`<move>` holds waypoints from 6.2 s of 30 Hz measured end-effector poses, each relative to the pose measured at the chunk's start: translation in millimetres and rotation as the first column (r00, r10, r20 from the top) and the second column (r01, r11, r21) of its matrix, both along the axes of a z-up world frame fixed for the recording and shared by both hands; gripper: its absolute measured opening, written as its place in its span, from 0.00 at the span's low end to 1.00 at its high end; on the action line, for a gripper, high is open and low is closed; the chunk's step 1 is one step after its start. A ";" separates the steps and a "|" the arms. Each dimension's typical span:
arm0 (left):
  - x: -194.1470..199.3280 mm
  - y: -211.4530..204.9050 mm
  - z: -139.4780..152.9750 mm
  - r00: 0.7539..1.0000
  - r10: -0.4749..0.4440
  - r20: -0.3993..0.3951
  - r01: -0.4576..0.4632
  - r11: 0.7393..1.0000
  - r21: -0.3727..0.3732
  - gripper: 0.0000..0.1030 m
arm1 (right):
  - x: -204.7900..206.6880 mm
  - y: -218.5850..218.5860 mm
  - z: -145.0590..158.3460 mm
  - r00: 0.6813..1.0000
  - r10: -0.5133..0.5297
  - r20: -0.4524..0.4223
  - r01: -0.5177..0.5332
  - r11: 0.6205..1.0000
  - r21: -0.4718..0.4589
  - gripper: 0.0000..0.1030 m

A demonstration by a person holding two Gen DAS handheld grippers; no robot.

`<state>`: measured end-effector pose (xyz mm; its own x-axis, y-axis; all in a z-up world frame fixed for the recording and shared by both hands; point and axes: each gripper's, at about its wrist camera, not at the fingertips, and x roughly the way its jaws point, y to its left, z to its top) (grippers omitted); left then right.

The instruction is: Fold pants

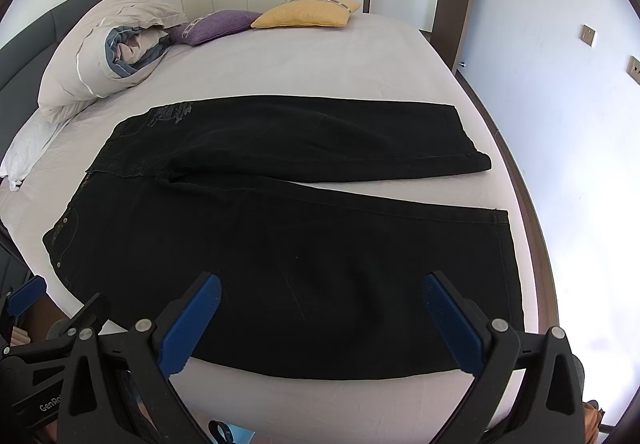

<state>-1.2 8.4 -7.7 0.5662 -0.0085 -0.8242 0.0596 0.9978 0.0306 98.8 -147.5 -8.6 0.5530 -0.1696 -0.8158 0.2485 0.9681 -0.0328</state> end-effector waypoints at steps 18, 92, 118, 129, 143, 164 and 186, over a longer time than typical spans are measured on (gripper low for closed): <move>-1.6 0.5 -1.2 1.000 0.001 -0.002 -0.001 1.000 0.000 1.00 | 0.6 1.5 -0.7 1.000 -0.001 -0.001 0.001 1.000 0.002 1.00; 260.8 131.4 51.2 0.998 0.066 -0.016 -0.065 0.882 -0.467 1.00 | 180.2 -1.7 40.3 0.787 0.577 0.218 -0.599 0.799 0.046 1.00; 517.0 130.5 -105.0 0.760 -0.566 -0.321 0.634 0.754 0.172 0.79 | 402.8 -6.6 -91.9 0.553 0.833 -0.023 -0.804 0.541 0.247 0.75; 553.7 146.9 -122.2 0.736 -0.577 -0.353 0.619 0.786 0.006 0.24 | 411.9 1.6 -112.9 0.539 0.840 -0.064 -0.804 0.536 0.255 0.58; 517.6 168.6 -62.0 0.779 -0.612 -0.136 0.625 0.774 0.096 0.09 | 431.9 27.3 -112.2 0.506 0.858 -0.084 -0.830 0.512 0.221 0.52; 406.0 168.6 -22.7 0.788 -0.615 -0.005 0.613 0.785 0.089 0.09 | 406.9 61.6 -94.8 0.472 0.876 -0.099 -0.862 0.482 0.158 0.03; 220.8 216.3 -39.6 0.789 -0.609 -0.081 0.612 0.769 0.182 0.09 | 140.5 174.5 -88.4 0.152 0.927 -0.342 -0.962 0.060 -0.266 0.03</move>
